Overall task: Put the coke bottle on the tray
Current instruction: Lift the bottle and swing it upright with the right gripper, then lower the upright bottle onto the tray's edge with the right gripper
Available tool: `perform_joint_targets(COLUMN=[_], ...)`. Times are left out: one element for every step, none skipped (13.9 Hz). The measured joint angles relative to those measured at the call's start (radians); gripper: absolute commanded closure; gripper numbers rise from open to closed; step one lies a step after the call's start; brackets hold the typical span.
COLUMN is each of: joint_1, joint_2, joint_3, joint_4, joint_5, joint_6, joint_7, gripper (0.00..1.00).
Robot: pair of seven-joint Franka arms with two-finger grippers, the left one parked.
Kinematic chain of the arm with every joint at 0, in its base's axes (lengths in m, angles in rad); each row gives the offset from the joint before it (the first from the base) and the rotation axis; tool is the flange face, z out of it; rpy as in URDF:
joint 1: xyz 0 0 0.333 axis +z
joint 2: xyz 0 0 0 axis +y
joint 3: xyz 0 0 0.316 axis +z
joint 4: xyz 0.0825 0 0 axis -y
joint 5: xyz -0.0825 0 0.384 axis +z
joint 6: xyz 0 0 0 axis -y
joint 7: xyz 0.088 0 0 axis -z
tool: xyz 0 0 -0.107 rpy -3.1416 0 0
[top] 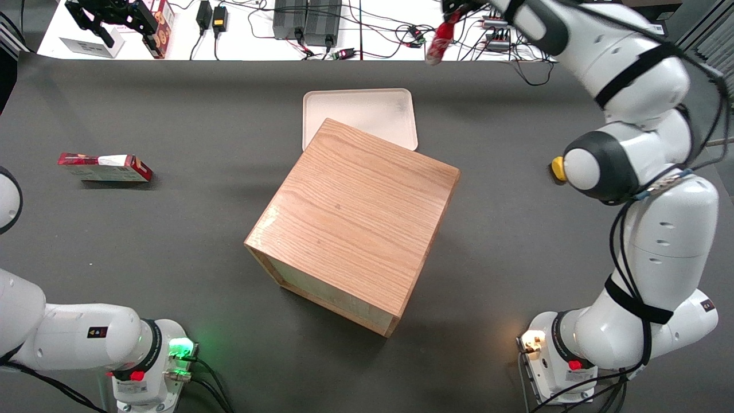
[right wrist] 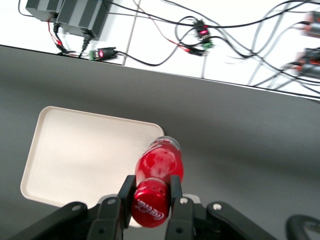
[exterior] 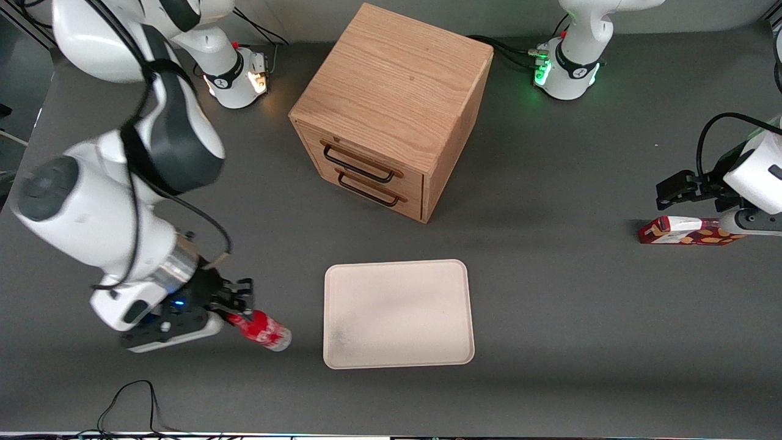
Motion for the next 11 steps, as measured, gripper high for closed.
perform_joint_targets(joint_1=[0.015, 0.025, 0.03, 0.032, 0.035, 0.043, 0.056, 0.07, 0.083, 0.096, 0.108], joint_2=[0.033, 0.065, 0.092, 0.111, 0.125, 0.137, 0.151, 0.167, 0.183, 0.198, 0.209], joint_3=[0.0, 0.0, 0.0, 0.0, 0.001, 0.002, 0.002, 0.001, 0.001, 0.001, 0.001], joint_4=[0.0, 0.0, 0.001, 0.001, 0.001, 0.001, 0.001, 0.001, 0.001, 0.001, 0.001], joint_5=[0.0, 0.0, 0.0, 0.0, 0.0, 0.0, 0.0, -0.002, -0.016, -0.042, -0.061], joint_6=[0.042, 0.088, 0.124, 0.153, 0.173, 0.186, 0.193, 0.199, 0.206, 0.21, 0.211], joint_7=[0.005, 0.007, 0.007, 0.007, 0.007, 0.007, 0.007, 0.007, 0.007, 0.007, 0.007], gripper=[1.0, 1.0, 1.0, 1.0, 1.0, 1.0, 1.0, 1.0, 1.0, 1.0, 1.0])
